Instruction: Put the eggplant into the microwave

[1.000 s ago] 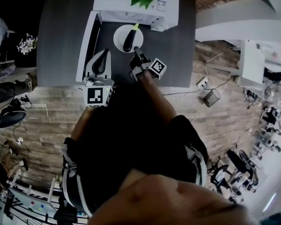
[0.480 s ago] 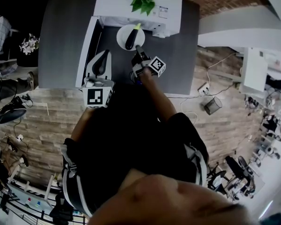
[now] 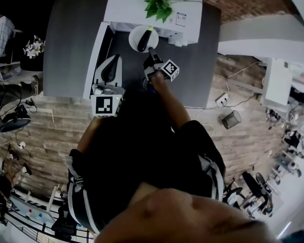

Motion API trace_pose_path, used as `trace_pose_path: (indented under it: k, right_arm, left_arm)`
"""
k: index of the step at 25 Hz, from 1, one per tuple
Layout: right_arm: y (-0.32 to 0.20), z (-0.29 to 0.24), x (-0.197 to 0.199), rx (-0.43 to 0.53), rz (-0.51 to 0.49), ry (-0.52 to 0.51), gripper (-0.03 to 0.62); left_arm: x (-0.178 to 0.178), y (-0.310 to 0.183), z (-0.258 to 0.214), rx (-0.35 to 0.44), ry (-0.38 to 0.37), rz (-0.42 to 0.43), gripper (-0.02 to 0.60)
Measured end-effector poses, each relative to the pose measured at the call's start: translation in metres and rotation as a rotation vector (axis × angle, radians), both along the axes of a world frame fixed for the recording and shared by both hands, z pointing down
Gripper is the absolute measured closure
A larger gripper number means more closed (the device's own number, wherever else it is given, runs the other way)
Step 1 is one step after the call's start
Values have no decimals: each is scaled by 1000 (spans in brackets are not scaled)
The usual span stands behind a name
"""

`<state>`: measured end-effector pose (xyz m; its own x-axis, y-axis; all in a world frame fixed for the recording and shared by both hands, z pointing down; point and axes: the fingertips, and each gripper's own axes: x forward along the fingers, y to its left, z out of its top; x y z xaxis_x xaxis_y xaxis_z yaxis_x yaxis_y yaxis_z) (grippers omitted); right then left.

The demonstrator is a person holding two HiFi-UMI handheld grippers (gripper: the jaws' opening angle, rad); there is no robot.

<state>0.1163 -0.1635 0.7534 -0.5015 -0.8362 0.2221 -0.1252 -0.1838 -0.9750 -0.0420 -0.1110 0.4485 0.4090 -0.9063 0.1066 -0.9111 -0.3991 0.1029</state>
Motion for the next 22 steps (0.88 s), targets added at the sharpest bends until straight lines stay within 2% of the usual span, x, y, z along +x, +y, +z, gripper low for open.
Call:
trace_pose_path:
  k: [7,15,22]
  right_arm:
    - [-19,10,-1,4,22,-12,554]
    - [-36,25,-6,-4,32,-37,554]
    - [-45,39,-6,-38,44,-36,554]
  left_arm:
    - [3,-7,7,-12,-17,17,545]
    - [5,-15,10,-24,2,15,545]
    - [3,-21,16,-33,0,17,545]
